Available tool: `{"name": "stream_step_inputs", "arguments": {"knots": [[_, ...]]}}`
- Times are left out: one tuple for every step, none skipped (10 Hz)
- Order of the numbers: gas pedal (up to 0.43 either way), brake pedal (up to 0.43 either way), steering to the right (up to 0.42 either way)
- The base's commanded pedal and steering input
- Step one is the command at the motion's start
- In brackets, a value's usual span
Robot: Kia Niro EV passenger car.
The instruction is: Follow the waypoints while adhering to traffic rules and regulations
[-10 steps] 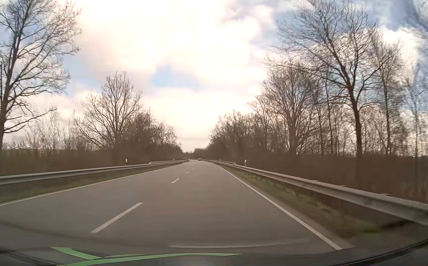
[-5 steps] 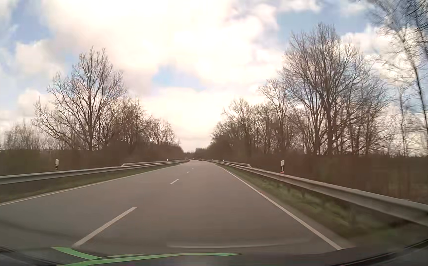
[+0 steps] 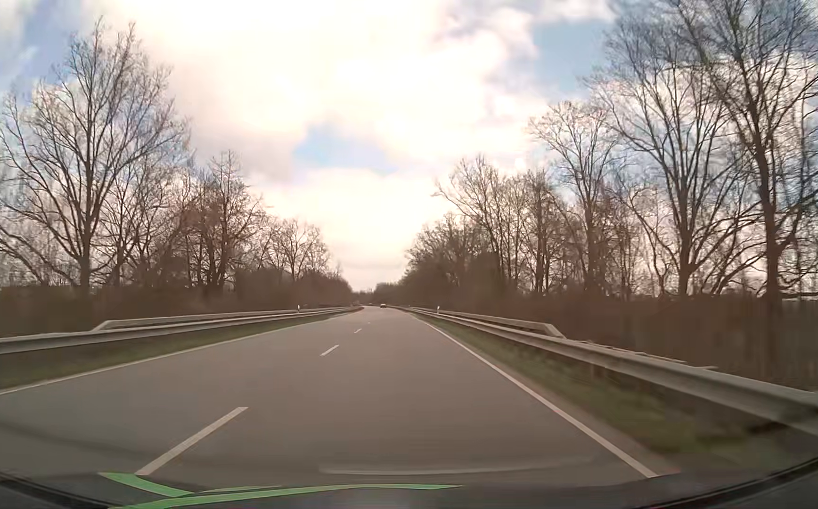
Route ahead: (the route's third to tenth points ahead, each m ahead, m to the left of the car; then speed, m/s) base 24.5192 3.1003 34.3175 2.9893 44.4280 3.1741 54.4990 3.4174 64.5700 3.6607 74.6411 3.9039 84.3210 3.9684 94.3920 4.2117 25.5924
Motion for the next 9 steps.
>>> {"name": "stream_step_inputs", "arguments": {"knots": [[0.24,0.0,-0.002],[0.24,0.0,-0.002],[0.24,0.0,-0.002],[0.24,0.0,-0.002],[0.24,0.0,-0.002],[0.24,0.0,-0.002],[0.24,0.0,-0.002],[0.24,0.0,-0.002],[0.24,0.0,-0.002]]}}
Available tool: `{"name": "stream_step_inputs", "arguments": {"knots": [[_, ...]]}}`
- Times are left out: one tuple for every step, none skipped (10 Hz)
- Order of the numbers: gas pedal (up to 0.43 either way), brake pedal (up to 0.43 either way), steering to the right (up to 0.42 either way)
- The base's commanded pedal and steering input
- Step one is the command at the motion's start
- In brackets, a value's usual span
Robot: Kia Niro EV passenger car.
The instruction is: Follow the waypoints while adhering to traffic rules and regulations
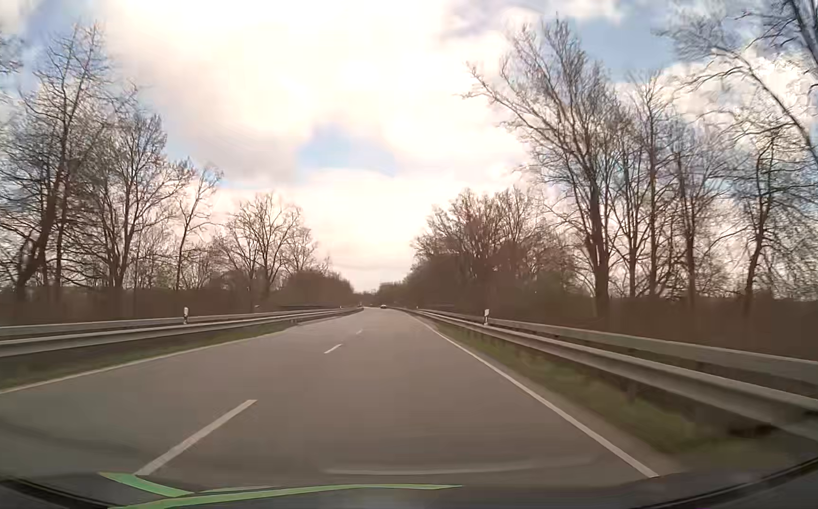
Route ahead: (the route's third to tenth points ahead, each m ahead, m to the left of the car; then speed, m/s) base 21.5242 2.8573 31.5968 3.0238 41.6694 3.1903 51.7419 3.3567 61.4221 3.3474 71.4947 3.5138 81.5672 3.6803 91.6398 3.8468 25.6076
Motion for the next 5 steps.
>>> {"name": "stream_step_inputs", "arguments": {"knots": [[0.24,0.0,-0.002],[0.24,0.0,-0.002],[0.24,0.0,-0.002],[0.24,0.0,-0.002],[0.24,0.0,-0.002]]}}
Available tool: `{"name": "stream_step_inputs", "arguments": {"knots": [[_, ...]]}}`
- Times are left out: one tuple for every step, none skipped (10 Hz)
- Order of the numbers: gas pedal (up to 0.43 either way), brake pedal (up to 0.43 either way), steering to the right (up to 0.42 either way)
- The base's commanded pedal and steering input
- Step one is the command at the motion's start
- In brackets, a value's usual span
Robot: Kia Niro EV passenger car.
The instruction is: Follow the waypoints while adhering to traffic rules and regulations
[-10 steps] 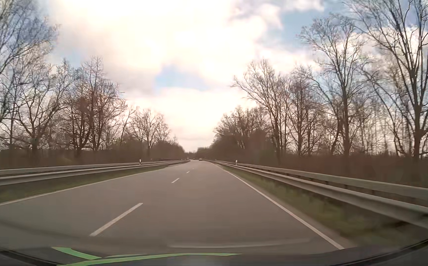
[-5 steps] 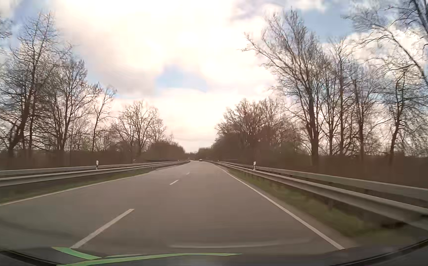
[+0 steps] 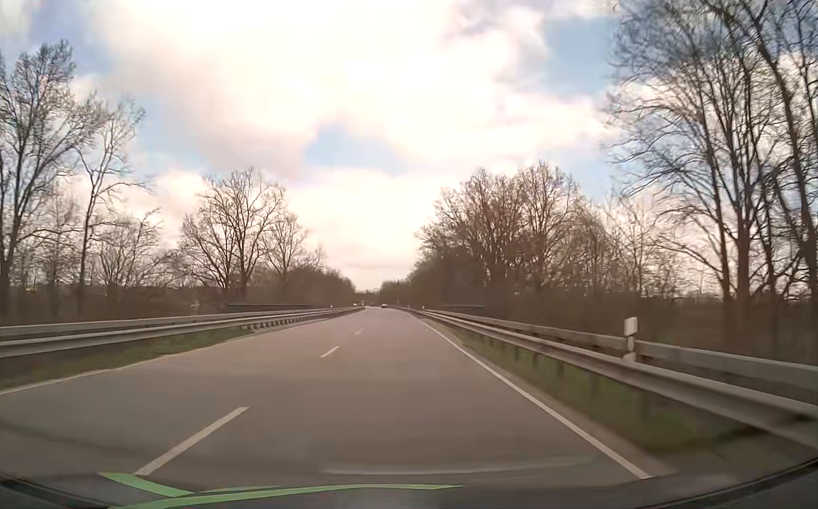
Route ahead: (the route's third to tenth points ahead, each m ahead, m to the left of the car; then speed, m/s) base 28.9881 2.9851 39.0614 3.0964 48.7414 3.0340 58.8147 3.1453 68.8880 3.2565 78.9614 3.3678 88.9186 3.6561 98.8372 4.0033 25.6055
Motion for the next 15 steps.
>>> {"name": "stream_step_inputs", "arguments": {"knots": [[0.24,0.0,-0.002],[0.24,0.0,-0.003],[0.24,0.0,-0.003],[0.24,0.0,-0.003],[0.24,0.0,-0.003],[0.24,0.0,-0.003],[0.24,0.0,-0.003],[0.24,0.0,-0.003],[0.24,0.0,-0.002],[0.24,0.0,-0.001],[0.228,0.0,0.0],[0.228,0.0,0.0],[0.228,0.0,0.0],[0.228,0.0,0.0],[0.22,0.0,0.0]]}}
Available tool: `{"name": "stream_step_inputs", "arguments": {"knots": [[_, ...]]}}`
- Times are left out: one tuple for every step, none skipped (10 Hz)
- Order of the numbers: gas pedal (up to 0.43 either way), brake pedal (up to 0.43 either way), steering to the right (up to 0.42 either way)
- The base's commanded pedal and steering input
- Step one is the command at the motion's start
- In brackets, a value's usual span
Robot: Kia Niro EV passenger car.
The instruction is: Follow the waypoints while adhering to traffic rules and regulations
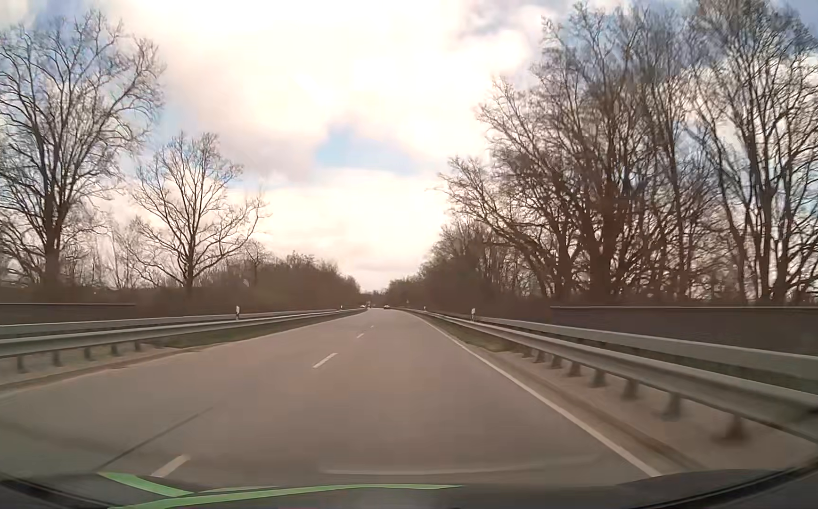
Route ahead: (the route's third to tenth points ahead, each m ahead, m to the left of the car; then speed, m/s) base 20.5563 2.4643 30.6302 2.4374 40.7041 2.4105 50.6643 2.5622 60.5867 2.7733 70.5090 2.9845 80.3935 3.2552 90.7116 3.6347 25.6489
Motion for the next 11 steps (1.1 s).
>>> {"name": "stream_step_inputs", "arguments": {"knots": [[0.22,0.0,0.0],[0.22,0.0,0.0],[0.22,0.0,0.0],[0.22,0.0,0.0],[0.22,0.0,0.0],[0.22,0.0,0.0],[0.22,0.0,0.0],[0.22,0.0,0.0],[0.22,0.0,0.0],[0.22,0.0,0.0],[0.22,0.0,0.0]]}}
